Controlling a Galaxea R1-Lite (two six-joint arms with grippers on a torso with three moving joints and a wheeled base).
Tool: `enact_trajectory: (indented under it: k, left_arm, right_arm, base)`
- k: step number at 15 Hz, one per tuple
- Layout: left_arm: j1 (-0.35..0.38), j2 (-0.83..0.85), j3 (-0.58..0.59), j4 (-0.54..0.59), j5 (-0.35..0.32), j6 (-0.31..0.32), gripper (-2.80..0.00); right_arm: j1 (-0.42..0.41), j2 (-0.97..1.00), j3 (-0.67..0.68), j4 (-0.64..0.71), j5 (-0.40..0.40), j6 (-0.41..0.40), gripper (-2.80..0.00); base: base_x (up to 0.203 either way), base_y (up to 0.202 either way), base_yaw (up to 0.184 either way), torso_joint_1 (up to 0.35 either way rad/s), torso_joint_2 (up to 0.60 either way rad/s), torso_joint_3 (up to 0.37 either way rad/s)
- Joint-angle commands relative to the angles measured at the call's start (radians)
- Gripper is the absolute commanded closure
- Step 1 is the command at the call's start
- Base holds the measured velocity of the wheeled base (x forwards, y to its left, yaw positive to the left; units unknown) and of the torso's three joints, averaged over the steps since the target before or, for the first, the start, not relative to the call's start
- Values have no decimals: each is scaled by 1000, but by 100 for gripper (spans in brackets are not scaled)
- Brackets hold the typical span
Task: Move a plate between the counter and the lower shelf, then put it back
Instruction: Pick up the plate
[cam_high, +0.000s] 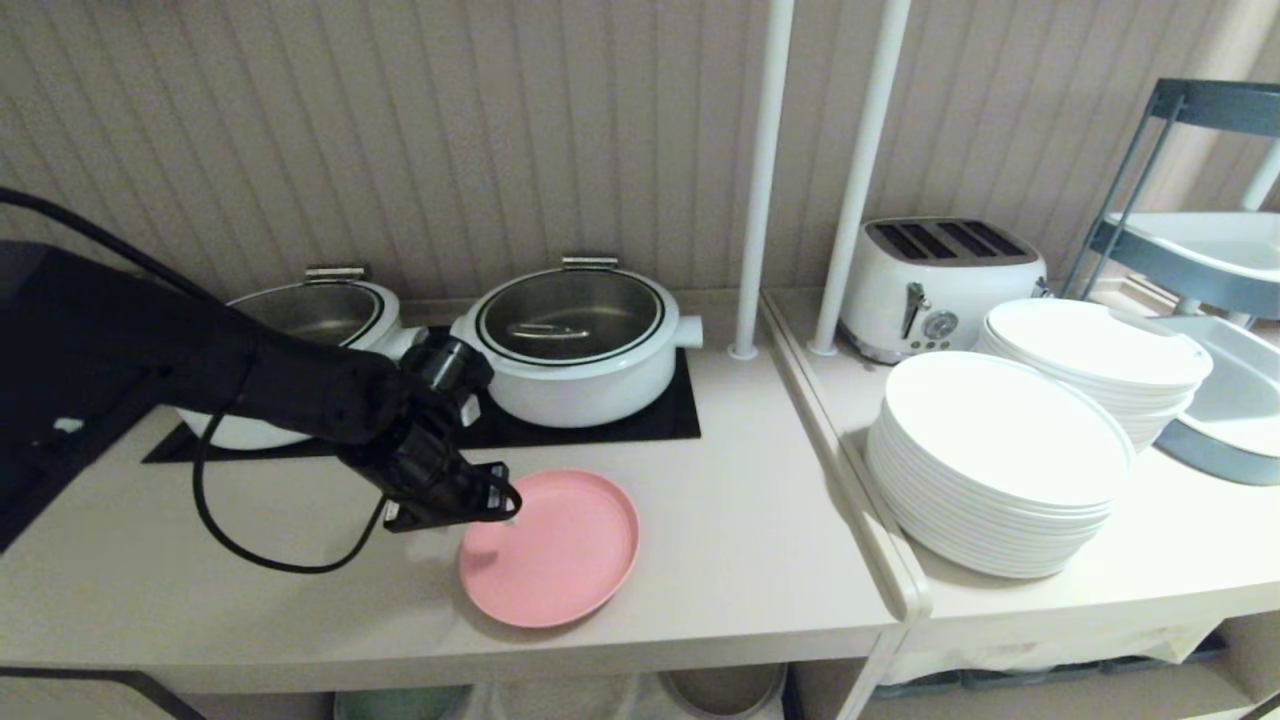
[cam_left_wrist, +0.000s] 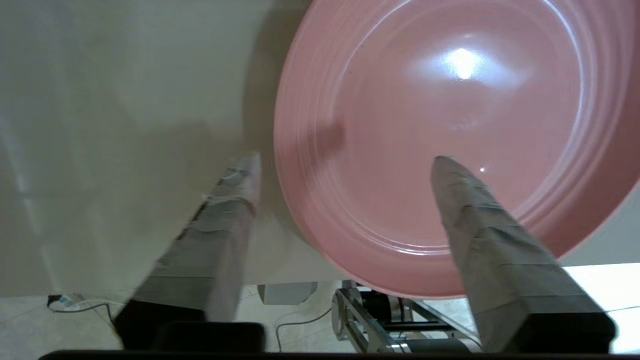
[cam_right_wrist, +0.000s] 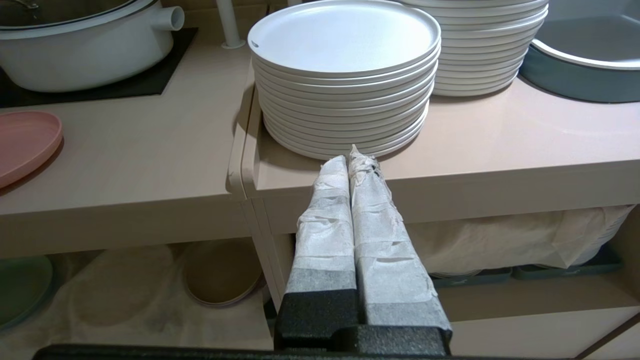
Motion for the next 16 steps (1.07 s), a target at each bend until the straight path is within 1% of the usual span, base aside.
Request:
enact_trajectory:
  k: [1,4,16]
  left_arm:
    - [3,16,-12,2,1,-2,-280]
    - [12,52,-32,2,26,0,-280]
    - [11,133,-70,-3,28,-1,-280]
  right_arm:
    - [0,1,0,0,0,0,0]
    - [0,1,0,-1,0,0,0]
    - [0,1,0,-1,0,0,0]
  base:
    - [0,0,0,0,0,0]
    - [0,0,0,0,0,0]
    - [0,0,0,0,0,0]
